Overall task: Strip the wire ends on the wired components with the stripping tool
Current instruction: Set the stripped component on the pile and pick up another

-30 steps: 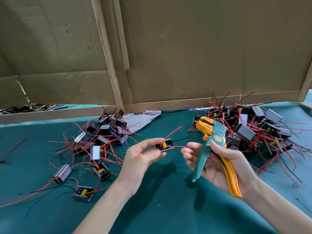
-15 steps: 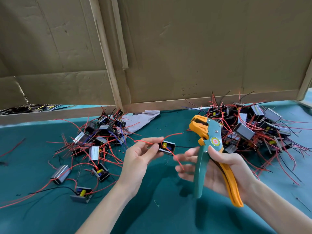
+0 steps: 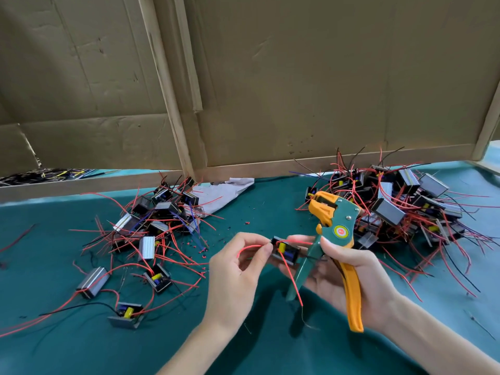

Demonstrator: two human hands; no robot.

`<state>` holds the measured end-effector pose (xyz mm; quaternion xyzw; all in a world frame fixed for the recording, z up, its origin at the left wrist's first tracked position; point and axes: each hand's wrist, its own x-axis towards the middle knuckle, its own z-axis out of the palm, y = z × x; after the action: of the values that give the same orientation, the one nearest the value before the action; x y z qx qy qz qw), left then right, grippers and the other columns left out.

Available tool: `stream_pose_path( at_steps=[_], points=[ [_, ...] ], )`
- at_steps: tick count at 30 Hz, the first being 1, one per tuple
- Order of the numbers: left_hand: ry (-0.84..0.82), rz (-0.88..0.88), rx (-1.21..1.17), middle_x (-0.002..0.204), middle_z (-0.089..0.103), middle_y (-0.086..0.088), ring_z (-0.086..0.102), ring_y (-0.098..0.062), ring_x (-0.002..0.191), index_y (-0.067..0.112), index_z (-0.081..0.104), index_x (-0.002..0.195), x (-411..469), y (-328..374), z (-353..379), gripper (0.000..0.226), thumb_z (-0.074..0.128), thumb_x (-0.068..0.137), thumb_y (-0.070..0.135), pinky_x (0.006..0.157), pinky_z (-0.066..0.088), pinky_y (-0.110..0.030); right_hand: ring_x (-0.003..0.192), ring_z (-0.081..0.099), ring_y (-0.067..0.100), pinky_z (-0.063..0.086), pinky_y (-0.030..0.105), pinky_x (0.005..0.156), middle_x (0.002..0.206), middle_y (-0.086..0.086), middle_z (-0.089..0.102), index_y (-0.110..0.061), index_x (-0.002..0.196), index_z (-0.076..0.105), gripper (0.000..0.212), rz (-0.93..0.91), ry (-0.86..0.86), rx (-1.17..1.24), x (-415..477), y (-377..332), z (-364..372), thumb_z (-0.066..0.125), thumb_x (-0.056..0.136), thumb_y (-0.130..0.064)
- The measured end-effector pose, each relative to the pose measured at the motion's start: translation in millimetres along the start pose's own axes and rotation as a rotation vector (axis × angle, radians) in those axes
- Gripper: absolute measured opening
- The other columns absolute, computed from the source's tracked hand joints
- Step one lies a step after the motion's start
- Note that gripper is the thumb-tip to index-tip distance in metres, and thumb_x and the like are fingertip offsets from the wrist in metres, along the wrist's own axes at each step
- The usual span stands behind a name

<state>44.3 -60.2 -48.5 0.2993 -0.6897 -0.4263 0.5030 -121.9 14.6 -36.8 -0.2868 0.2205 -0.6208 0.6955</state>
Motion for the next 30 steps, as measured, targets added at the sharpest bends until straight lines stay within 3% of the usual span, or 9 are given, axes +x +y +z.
stream_pose_path(
  at_steps=[7,10,12,14,17,20,24,30],
  points=[
    [-0.157,0.084,0.206,0.077,0.068,0.015,0.062,-0.002,0.070,0.018,0.067,0.077,7,2,-10,0.012,0.068,0.086,0.010,0.070,0.044,-0.010,0.120,0.055,0.048,0.054,0.043,0.090,0.129,0.030,0.058,0.011,0.112,0.066,0.060,0.111,0.018,-0.097,4,-3,-11,0.085,0.066,-0.022],
    [-0.234,-0.007,0.085,0.098,0.070,0.011,0.066,-0.009,0.088,0.019,0.063,0.080,7,2,-9,0.010,0.063,0.089,0.016,0.082,0.054,-0.030,0.121,0.053,0.050,0.054,0.045,0.089,0.131,0.030,0.057,0.012,0.114,0.064,0.060,0.123,0.020,-0.126,6,-6,-18,0.083,0.067,-0.021],
    [-0.247,-0.047,0.041,0.109,0.068,0.011,0.066,-0.016,0.098,0.021,0.060,0.081,4,1,-6,0.012,0.061,0.090,0.028,0.088,0.052,-0.047,0.121,0.052,0.051,0.054,0.044,0.090,0.132,0.031,0.055,0.012,0.117,0.062,0.060,0.136,0.017,-0.130,7,-8,-21,0.082,0.071,-0.020],
    [-0.244,-0.022,0.063,0.113,0.067,0.014,0.066,-0.023,0.097,0.024,0.057,0.082,1,0,-5,0.012,0.058,0.092,0.029,0.088,0.050,-0.052,0.122,0.052,0.051,0.052,0.045,0.092,0.132,0.031,0.055,0.013,0.119,0.060,0.058,0.154,0.000,-0.129,8,-8,-24,0.079,0.075,-0.020],
    [-0.247,0.126,0.198,0.114,0.067,0.012,0.064,-0.013,0.103,0.022,0.053,0.087,-3,-4,-4,0.010,0.052,0.096,0.016,0.091,0.050,-0.040,0.121,0.051,0.053,0.046,0.052,0.101,0.131,0.034,0.054,0.014,0.120,0.059,0.055,0.159,-0.021,-0.113,9,-8,-26,0.074,0.080,-0.020],
    [-0.230,0.241,0.317,0.105,0.066,0.007,0.062,-0.008,0.101,0.022,0.053,0.090,-3,-3,-4,0.007,0.050,0.094,0.017,0.087,0.049,-0.029,0.121,0.053,0.050,0.047,0.053,0.099,0.129,0.033,0.056,0.014,0.118,0.061,0.052,0.173,-0.044,-0.106,10,-6,-26,0.073,0.080,-0.020],
    [-0.236,0.228,0.364,0.084,0.063,0.010,0.059,-0.005,0.077,0.022,0.054,0.088,0,0,-7,0.008,0.051,0.094,0.025,0.072,0.046,-0.022,0.117,0.055,0.051,0.049,0.051,0.095,0.125,0.034,0.058,0.016,0.114,0.062,0.052,0.220,-0.046,-0.107,9,-1,-25,0.076,0.076,-0.016],
    [-0.246,0.098,0.262,0.079,0.065,0.014,0.060,-0.005,0.072,0.019,0.061,0.081,6,7,-9,0.010,0.063,0.091,0.017,0.070,0.042,-0.013,0.115,0.056,0.054,0.051,0.051,0.093,0.123,0.036,0.058,0.016,0.114,0.062,0.060,0.247,-0.001,-0.126,8,-2,-22,0.083,0.067,-0.016]
  ],
)
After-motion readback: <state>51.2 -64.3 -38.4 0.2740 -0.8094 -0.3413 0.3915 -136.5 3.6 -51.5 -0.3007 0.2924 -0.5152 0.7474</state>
